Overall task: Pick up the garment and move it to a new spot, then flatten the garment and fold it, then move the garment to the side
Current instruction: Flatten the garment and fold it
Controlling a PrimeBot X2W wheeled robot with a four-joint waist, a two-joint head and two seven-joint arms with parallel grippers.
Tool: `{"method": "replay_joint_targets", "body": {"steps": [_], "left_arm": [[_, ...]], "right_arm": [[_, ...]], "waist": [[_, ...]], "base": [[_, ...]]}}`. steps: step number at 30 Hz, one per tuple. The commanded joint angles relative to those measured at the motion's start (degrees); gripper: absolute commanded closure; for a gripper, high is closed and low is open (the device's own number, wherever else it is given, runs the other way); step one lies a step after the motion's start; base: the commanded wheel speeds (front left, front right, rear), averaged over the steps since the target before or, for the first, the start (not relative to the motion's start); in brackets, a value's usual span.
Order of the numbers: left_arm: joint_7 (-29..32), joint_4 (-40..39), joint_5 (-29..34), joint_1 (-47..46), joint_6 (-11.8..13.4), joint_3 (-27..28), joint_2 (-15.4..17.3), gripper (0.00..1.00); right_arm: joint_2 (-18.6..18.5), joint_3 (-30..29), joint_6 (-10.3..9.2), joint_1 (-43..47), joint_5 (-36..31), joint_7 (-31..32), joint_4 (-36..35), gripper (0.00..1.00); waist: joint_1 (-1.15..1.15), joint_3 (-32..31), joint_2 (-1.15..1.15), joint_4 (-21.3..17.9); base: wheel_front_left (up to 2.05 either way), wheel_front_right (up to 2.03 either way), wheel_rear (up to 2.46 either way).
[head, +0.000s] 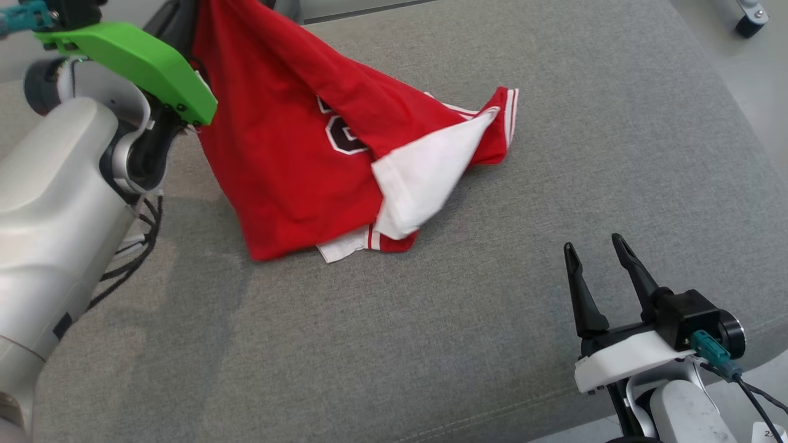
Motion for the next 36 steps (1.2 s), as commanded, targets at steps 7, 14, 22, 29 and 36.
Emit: {"method": "replay_joint_targets", "body": {"steps": [7, 14, 22, 29, 36], "left_arm": [[-5.10, -5.20, 7.03, 5.64, -1.58, -3.90, 4.40, 1.00], [-6.76, -19.33, 10.47, 23.93, 2.55, 1.26, 8.62, 1.00], [-6.64, -25.37, 27.18, 45.87, -0.35, 22.12, -0.67, 1.00], [-6.59, -21.99, 36.01, 57.12, -7.40, 35.58, -13.88, 0.85], [-6.60, -18.71, 41.42, 61.47, -7.77, 41.22, -18.12, 0.00]], "right_arm": [[-0.11, -1.03, -0.06, 1.82, 0.86, -0.18, -0.29, 0.00], [-0.10, -3.44, -0.06, 3.18, -0.26, -0.18, -1.07, 0.00], [-0.25, -3.66, -0.06, 1.14, -2.08, -0.18, -1.21, 0.00], [-0.95, -2.89, -0.06, 1.65, -2.11, -0.17, -0.76, 0.00], [-1.47, -2.08, -0.06, 2.07, -1.92, -0.17, -0.23, 0.00]], "waist": [[0.00, -0.49, 0.00, -0.54], [0.00, 1.02, 0.00, 2.46], [0.00, 1.91, 0.00, 6.79], [0.00, 1.33, 0.00, 8.77], [0.00, 0.44, 0.00, 8.77]], "base": [[0.00, 0.00, 0.00], [0.00, 0.00, 0.00], [0.00, 0.00, 0.00], [0.00, 0.00, 0.00], [0.00, 0.00, 0.00]]}}
